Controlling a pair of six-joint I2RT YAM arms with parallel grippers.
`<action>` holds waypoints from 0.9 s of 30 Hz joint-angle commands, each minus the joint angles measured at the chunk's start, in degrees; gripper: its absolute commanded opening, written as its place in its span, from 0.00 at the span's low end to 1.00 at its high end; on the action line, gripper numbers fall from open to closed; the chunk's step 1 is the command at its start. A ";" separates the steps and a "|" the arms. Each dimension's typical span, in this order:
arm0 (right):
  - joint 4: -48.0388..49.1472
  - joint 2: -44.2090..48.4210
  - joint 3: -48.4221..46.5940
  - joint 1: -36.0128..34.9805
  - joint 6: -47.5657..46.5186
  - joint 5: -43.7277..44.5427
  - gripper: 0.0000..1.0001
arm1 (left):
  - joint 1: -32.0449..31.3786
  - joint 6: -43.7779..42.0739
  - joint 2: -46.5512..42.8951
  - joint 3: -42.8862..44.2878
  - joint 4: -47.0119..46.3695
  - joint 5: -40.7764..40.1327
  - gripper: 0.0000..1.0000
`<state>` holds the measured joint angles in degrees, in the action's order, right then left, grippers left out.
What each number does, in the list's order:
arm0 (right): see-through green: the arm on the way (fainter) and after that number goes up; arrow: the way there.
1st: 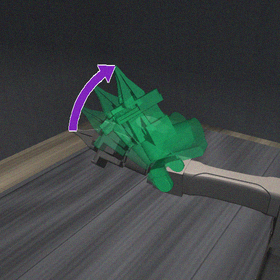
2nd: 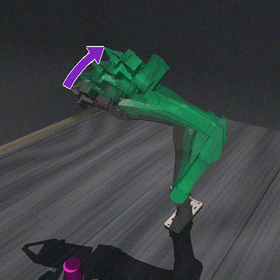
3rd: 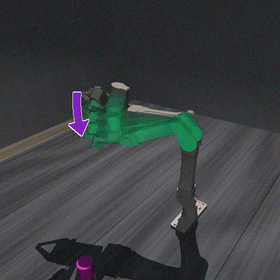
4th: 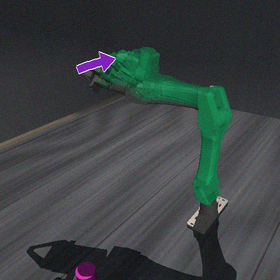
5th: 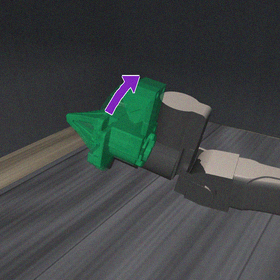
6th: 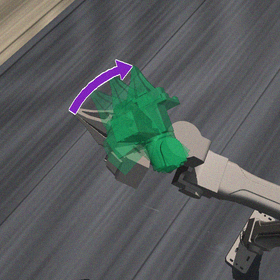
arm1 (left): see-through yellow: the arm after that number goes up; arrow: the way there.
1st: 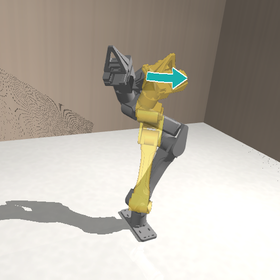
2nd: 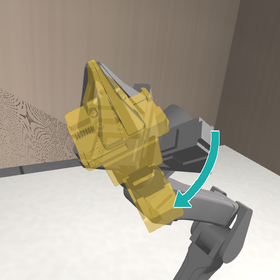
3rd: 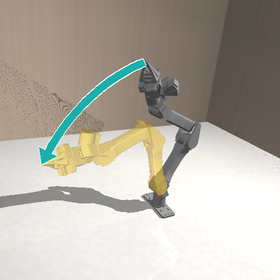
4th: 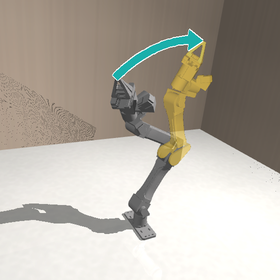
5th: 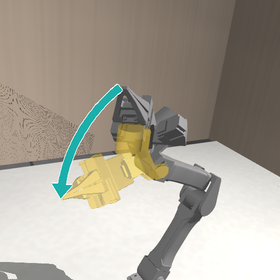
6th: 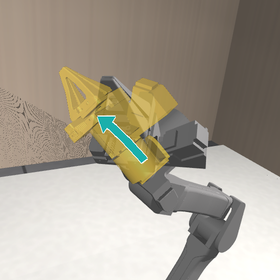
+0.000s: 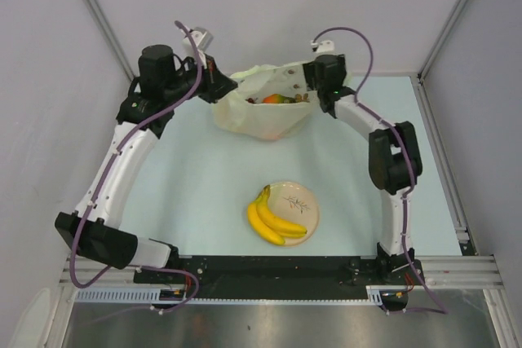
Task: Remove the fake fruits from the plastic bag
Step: Adjust the plastic bag at the center of the board.
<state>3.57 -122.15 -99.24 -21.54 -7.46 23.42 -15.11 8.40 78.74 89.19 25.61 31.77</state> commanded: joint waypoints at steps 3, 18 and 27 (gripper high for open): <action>0.22 20.33 13.97 8.00 2.96 -1.34 0.83 | -4.40 -3.92 -2.53 2.67 -1.35 -0.57 0.00; -6.13 41.73 44.66 -11.42 -5.98 -16.30 0.76 | -5.98 2.23 -4.12 -15.80 -3.46 -3.64 0.00; -1.03 35.24 44.14 -11.77 -9.94 -14.72 0.76 | -6.07 3.72 -4.03 -15.01 -4.25 -3.82 0.00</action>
<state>-2.20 -84.12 -53.80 -33.43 -14.90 7.46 -20.78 10.57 75.02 72.01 24.03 27.18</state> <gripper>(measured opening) 0.729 0.006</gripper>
